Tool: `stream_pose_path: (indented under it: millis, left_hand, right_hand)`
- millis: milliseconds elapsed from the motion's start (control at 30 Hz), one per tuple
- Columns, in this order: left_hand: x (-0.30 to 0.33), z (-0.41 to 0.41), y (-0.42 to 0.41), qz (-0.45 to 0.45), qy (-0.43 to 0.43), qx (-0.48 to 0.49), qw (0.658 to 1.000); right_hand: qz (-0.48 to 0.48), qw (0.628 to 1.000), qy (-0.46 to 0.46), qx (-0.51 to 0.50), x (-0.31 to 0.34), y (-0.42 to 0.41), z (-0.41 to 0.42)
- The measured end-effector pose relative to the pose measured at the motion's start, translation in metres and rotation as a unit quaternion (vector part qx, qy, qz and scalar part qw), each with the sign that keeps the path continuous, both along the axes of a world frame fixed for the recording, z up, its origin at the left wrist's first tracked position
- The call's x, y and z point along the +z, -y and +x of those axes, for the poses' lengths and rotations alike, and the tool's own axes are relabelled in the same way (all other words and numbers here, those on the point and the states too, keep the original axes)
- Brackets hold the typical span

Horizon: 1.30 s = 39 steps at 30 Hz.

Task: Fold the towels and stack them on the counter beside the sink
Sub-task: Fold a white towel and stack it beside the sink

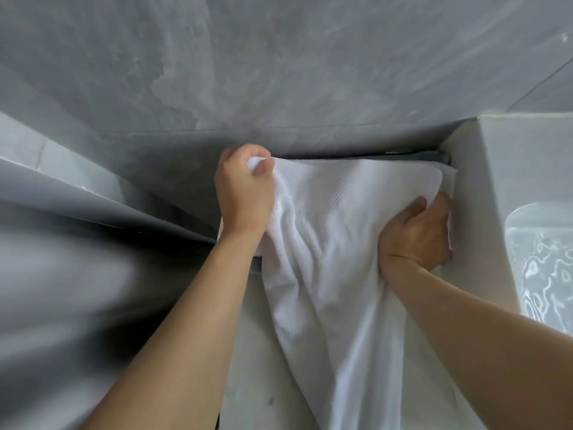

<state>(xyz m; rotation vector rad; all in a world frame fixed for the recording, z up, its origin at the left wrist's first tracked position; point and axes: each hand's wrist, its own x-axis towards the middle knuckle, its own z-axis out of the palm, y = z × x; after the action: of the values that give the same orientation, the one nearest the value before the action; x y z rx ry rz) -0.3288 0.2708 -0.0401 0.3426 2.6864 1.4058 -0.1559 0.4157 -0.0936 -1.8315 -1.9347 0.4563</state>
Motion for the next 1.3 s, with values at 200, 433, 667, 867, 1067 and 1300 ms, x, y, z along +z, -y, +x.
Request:
stream_pose_path:
  millis: [200,433,667,867,1067,1300]
  left_hand:
    - [0.014,0.002,0.017,0.116,0.219,0.108,0.963]
    - [0.033,0.085,0.068,0.144,0.449,0.075,0.879]
    - [0.022,0.069,0.085,-0.101,0.113,0.095,0.984]
    - [0.013,0.060,0.076,-0.218,0.030,0.088,0.971]
    - [0.006,0.032,0.033,-0.212,-0.008,0.082,0.974]
    - [-0.006,0.040,0.015,-0.268,-0.071,0.107,0.955]
  right_hand:
    - [0.013,1.000,0.011,-0.006,-0.003,0.000,0.000]
    - [0.027,1.000,-0.008,0.003,-0.002,0.001,-0.003]
    - [0.033,0.999,-0.016,0.022,-0.004,-0.001,-0.003]
    - [0.058,0.998,-0.032,0.016,-0.006,-0.002,-0.005]
    - [0.066,0.997,-0.041,0.016,-0.007,-0.003,-0.007]
    - [0.062,0.996,-0.053,0.023,-0.006,-0.006,-0.009]
